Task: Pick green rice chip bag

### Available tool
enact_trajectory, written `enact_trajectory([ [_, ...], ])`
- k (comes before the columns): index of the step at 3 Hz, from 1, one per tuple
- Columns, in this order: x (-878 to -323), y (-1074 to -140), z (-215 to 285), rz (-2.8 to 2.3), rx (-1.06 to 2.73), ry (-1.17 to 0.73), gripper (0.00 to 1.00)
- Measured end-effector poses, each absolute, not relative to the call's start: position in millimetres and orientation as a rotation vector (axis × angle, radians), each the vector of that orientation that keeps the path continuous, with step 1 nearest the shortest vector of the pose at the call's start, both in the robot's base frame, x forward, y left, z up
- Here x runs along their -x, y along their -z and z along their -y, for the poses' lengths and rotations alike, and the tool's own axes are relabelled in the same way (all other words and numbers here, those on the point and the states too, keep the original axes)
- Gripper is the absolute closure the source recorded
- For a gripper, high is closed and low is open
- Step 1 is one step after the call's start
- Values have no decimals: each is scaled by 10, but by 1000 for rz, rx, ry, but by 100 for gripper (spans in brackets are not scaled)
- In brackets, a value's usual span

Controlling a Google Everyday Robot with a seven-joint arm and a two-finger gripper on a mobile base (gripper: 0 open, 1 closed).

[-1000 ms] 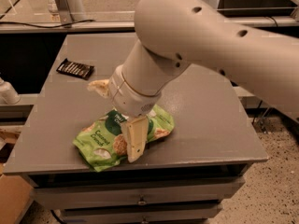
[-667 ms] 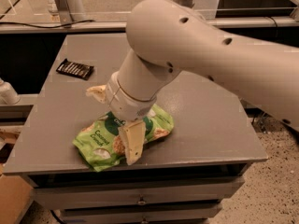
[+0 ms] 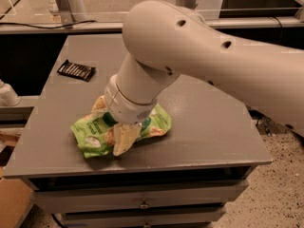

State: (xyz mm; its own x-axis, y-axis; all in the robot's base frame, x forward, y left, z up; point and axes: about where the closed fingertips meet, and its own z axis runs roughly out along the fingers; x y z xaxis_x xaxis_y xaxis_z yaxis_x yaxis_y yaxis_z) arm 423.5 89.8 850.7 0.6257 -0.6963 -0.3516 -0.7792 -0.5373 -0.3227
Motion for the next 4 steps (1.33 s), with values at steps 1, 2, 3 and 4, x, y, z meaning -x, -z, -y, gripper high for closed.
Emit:
enact_trajectory([
  [1, -4221, -8513, -878, -1166, 2398, -241, 62],
  [2, -4216, -8528, -872, -1165, 2393, -234, 86],
  [3, -4217, -8526, -887, -1163, 2395, -231, 100],
  [4, -4276, -8555, -903, -1188, 2359, -252, 100],
])
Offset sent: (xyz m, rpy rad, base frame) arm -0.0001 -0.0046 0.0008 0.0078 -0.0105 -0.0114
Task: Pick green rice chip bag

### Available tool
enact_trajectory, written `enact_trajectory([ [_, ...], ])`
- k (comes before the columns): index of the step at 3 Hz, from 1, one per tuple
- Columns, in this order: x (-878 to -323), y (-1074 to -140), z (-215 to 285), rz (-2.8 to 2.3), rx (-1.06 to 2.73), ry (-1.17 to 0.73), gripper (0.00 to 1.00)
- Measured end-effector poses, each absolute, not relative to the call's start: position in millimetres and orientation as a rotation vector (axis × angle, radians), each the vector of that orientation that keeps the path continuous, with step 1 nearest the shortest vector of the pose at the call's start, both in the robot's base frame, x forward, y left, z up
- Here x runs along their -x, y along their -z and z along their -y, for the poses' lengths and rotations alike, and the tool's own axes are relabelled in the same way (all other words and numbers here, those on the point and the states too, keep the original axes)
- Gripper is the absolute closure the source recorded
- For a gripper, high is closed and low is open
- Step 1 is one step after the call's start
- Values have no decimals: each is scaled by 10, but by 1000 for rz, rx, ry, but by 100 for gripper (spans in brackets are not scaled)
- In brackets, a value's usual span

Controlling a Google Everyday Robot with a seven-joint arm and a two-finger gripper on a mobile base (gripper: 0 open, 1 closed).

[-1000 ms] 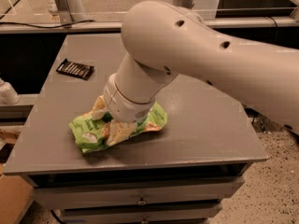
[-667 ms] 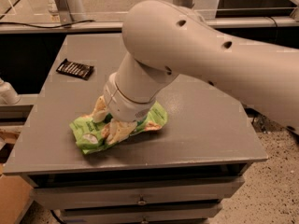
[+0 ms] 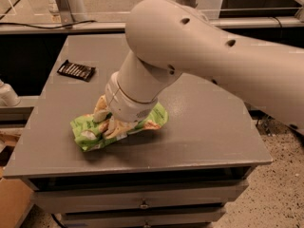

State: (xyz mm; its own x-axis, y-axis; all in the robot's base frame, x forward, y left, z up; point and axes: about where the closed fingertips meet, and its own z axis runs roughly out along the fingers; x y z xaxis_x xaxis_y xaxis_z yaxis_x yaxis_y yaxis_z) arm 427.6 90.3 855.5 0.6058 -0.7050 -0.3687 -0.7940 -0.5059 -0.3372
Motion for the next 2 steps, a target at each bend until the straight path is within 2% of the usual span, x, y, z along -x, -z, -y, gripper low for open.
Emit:
enact_trajectory([
  [2, -4694, -8956, -534, -1299, 2086, -285, 100],
])
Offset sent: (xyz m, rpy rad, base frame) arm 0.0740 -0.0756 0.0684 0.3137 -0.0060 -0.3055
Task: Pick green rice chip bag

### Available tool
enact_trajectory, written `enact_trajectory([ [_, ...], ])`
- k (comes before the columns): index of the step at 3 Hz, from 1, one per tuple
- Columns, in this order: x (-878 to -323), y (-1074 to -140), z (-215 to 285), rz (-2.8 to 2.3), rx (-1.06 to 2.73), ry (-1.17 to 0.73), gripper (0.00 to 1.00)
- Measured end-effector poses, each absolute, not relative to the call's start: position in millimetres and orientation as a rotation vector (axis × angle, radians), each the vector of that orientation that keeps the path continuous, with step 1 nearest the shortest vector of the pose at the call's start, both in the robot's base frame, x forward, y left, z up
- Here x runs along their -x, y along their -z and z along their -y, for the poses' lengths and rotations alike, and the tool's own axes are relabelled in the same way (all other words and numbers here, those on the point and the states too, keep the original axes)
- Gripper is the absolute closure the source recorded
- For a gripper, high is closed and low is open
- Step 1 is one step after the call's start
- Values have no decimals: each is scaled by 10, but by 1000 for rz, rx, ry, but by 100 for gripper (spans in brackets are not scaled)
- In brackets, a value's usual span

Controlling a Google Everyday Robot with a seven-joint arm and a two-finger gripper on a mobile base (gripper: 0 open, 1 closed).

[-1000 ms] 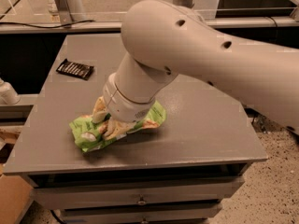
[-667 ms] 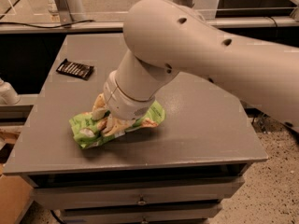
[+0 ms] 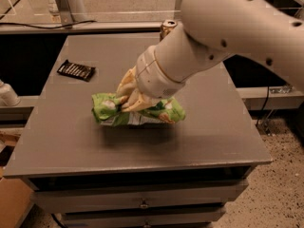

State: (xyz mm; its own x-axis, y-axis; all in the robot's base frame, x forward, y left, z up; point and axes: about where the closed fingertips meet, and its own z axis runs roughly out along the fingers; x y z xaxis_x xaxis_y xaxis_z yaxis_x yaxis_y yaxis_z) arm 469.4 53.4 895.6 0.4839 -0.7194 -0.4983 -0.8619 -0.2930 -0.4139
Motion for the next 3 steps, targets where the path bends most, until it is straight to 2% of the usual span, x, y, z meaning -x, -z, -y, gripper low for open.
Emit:
enact_trajectory([
  [2, -4909, -9644, -12, -1297, 1814, -244, 100],
  [3, -4908, -9644, -13, -1297, 1814, -244, 100],
])
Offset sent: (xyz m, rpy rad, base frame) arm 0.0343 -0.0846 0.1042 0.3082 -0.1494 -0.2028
